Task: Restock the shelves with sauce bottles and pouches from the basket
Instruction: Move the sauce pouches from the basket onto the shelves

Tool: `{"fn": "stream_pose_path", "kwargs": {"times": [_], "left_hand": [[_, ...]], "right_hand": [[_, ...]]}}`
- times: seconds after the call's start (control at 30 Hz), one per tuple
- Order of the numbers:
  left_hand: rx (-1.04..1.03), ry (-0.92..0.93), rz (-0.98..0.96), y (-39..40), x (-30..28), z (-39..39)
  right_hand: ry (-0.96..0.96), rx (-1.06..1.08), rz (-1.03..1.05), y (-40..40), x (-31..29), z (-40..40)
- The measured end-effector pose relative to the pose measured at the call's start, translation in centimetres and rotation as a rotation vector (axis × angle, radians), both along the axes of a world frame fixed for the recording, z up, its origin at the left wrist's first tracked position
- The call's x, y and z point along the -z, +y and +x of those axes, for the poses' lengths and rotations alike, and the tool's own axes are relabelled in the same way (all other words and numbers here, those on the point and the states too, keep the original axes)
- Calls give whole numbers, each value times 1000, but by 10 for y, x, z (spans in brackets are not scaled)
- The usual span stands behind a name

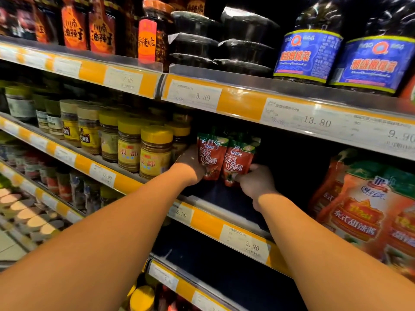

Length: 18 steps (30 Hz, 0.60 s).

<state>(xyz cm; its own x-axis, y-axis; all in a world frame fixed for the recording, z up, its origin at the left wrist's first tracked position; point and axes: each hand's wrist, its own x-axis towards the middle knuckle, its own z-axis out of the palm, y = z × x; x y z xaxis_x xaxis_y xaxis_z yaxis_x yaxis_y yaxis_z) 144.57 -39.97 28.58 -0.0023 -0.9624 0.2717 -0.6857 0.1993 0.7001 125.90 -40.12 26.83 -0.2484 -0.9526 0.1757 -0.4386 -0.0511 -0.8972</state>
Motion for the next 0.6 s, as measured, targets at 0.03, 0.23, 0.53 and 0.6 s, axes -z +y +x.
{"fn": "stream_pose_path", "kwargs": {"times": [0.03, 0.23, 0.53, 0.6], "left_hand": [[2, -4, 8, -1, 1, 0], [-20, 44, 64, 5, 3, 3], [-44, 77, 157, 29, -11, 4], [-73, 54, 186, 40, -14, 3]], "right_hand": [[3, 2, 2, 0, 1, 0], [16, -17, 54, 6, 3, -7], [8, -59, 115, 32, -7, -17], [21, -74, 137, 38, -11, -18]]}}
